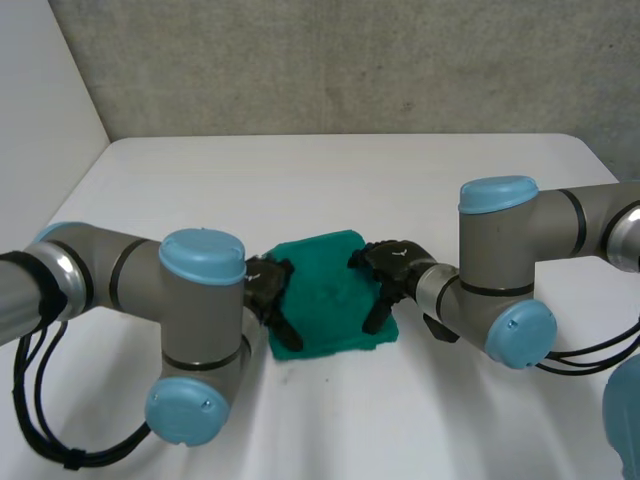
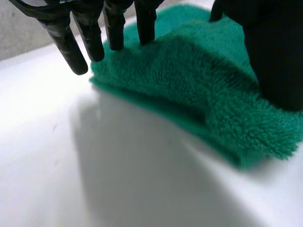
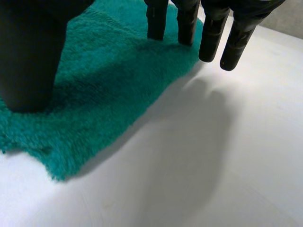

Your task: Fold the towel.

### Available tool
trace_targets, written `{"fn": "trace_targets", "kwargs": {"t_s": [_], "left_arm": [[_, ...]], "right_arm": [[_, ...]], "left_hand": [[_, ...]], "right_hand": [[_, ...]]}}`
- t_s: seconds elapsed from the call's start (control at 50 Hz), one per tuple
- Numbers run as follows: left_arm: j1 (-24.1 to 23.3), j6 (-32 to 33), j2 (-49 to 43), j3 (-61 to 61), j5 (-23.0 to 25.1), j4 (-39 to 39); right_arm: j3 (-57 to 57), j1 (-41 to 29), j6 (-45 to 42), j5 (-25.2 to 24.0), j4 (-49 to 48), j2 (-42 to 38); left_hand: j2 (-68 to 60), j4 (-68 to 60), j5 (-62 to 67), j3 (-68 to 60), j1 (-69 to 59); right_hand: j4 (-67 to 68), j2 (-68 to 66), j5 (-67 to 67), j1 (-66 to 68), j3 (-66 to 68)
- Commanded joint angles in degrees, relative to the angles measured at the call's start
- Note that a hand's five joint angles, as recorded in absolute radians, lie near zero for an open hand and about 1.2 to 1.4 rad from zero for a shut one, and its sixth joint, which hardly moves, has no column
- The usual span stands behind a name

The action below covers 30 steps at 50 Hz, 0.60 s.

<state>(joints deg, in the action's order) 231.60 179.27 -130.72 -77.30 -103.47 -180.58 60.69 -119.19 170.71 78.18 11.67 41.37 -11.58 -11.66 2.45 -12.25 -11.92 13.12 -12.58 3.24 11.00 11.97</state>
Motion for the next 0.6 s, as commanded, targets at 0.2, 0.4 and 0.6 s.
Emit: {"fn": "trace_targets", "kwargs": {"t_s": [0.2,0.4,0.6], "left_arm": [[1.3,6.8,17.2,0.7,0.2,-0.2],[14.6,6.1,32.1,6.6,2.7,2.7],[19.0,-1.3,35.5,5.8,10.6,11.5]], "right_arm": [[3.0,3.5,4.4,6.7,-6.5,19.1],[10.0,11.6,5.4,19.0,-14.1,37.0],[9.6,14.0,2.1,14.6,-4.9,38.5]], "left_hand": [[1.6,1.7,-2.5,2.2,1.9],[0.9,0.9,-1.7,1.5,1.2],[1.4,1.4,-2.2,2.0,1.7]], "right_hand": [[-3.1,2.6,-3.2,-1.0,-2.0],[-3.1,2.6,-3.2,-1.0,-2.0],[-3.1,2.6,-3.2,-1.0,-2.0]]}}
